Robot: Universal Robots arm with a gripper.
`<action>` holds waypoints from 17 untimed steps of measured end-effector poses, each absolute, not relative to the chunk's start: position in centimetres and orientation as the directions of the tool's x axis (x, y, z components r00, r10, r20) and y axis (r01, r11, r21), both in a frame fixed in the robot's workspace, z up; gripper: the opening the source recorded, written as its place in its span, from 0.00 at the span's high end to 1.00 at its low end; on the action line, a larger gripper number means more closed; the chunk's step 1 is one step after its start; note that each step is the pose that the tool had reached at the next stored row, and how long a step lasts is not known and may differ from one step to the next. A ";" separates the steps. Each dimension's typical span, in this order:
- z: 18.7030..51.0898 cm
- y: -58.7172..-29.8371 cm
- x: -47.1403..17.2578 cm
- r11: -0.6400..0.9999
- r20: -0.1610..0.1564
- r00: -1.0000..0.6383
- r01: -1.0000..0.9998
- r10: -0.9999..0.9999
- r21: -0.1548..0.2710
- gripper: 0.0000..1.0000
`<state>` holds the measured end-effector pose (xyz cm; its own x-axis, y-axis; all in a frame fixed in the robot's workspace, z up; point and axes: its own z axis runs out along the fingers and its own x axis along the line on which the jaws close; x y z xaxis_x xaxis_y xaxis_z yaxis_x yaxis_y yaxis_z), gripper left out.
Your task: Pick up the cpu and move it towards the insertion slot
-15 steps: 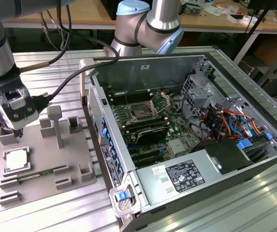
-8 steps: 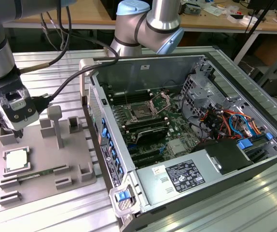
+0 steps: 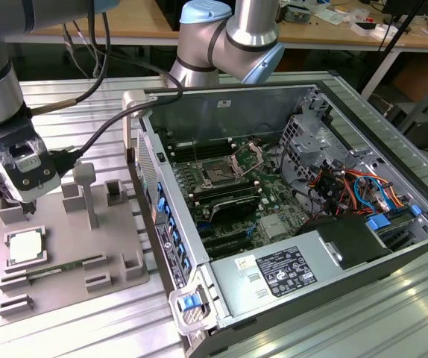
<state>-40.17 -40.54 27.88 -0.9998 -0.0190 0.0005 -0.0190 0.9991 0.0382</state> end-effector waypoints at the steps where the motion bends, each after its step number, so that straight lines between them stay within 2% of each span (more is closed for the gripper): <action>1: 27.9 -40.5 -40.2 0.999 0.001 -1.000 -0.019 -0.019 0.038 0.89; 17: 27.5 -40.6 -40.2 0.999 0.000 -1.000 -0.019 -0.019 0.038 0.89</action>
